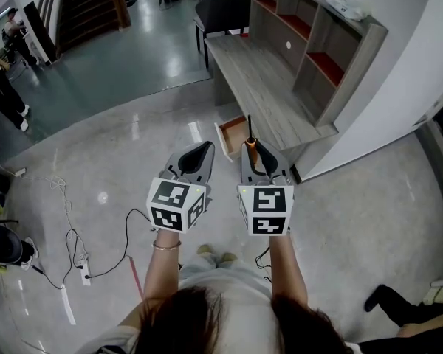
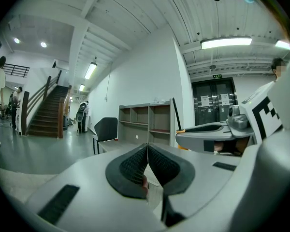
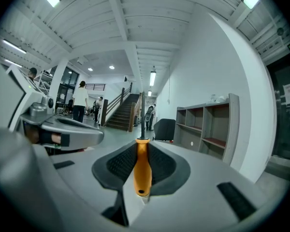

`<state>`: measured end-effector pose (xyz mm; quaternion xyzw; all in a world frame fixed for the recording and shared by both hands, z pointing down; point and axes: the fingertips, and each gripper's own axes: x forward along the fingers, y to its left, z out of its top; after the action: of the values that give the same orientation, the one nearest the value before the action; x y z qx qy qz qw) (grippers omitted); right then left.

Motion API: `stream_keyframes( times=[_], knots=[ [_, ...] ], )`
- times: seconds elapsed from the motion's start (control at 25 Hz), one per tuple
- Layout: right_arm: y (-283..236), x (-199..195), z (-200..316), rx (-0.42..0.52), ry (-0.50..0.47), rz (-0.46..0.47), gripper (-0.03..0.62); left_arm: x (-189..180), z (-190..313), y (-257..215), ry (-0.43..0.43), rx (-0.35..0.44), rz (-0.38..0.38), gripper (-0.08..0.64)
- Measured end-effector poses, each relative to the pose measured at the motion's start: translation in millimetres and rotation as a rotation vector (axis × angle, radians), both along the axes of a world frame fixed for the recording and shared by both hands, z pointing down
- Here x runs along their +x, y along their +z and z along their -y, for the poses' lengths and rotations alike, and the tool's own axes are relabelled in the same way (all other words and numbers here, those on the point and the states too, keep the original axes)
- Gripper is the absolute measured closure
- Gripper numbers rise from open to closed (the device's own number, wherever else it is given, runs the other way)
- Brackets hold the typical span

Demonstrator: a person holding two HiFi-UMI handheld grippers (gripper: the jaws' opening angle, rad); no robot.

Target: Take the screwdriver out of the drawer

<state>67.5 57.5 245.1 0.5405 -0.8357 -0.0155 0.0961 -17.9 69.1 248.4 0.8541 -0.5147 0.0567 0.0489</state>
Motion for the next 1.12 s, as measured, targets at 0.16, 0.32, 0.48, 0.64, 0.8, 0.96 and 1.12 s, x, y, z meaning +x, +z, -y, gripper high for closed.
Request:
stream_keyframes(
  times=[0.16,0.32,0.48,0.64,0.8,0.96,1.12],
  knots=[
    [-1,-6,9,0.003,0.008,-0.011,0.506,-8,9,-2,0.009,0.004,0.001,0.541],
    [-1,-8,19,0.002,0.018,-0.016,0.506,-14,19,-2,0.014,0.008,-0.002,0.541],
    [-1,-13,25,0.0,0.022,-0.019,0.506,-17,26,-1,0.024,0.005,-0.006,0.541],
    [1,-19,31,-0.001,0.024,-0.029,0.506,-21,34,0,0.032,0.006,-0.01,0.541],
    [2,-21,36,-0.004,0.03,-0.033,0.506,-23,40,0,0.038,0.008,-0.015,0.541],
    [4,-22,41,-0.007,0.034,-0.033,0.506,-23,45,3,0.045,0.005,-0.02,0.541],
    [6,-24,43,-0.011,0.04,-0.035,0.506,-25,48,4,0.053,0.002,-0.025,0.541]
  ],
)
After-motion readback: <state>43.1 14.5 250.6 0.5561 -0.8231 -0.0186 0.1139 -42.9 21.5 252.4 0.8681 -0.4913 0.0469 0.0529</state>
